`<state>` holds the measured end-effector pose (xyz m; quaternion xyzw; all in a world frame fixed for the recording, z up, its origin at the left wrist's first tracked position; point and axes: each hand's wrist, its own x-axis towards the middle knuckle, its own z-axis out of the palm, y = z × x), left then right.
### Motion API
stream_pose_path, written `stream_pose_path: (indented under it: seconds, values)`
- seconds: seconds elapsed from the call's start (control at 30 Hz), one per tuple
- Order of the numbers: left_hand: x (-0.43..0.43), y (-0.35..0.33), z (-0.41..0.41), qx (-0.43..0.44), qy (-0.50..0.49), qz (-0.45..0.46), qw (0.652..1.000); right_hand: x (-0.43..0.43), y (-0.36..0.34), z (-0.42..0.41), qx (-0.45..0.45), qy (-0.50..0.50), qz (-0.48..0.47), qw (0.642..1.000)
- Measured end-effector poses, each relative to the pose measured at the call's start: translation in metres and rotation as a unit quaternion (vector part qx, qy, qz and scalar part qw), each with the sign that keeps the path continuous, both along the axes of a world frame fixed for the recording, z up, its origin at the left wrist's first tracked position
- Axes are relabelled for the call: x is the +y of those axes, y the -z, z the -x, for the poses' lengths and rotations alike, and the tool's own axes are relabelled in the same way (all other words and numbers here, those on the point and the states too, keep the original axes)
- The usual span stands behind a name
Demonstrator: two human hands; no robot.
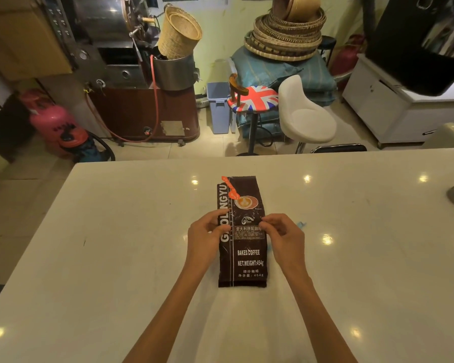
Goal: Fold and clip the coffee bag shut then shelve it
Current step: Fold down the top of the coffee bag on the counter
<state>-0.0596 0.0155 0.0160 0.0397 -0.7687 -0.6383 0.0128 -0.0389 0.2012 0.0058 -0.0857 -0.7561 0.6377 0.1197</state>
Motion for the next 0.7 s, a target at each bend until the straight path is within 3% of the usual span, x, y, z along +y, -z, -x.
stream_pose_path:
  seconds: [0.37, 0.57, 0.63, 0.7]
  values:
    - [-0.001, -0.019, 0.001, -0.032, 0.090, -0.094, 0.991, -0.002, -0.024, 0.007, -0.041, -0.083, 0.092, 0.991]
    - [0.006, -0.021, 0.004, -0.033, 0.043, -0.151, 0.987, -0.002, -0.026, 0.007, -0.026, -0.055, 0.073, 0.995]
    - [0.008, -0.022, 0.007, -0.035, 0.033, -0.140, 0.989, -0.005, -0.025, 0.007, -0.025, -0.033, 0.072, 0.997]
    - [0.010, -0.024, 0.008, -0.017, 0.017, -0.070, 0.997, -0.006, -0.025, 0.006, -0.023, -0.005, 0.068, 0.997]
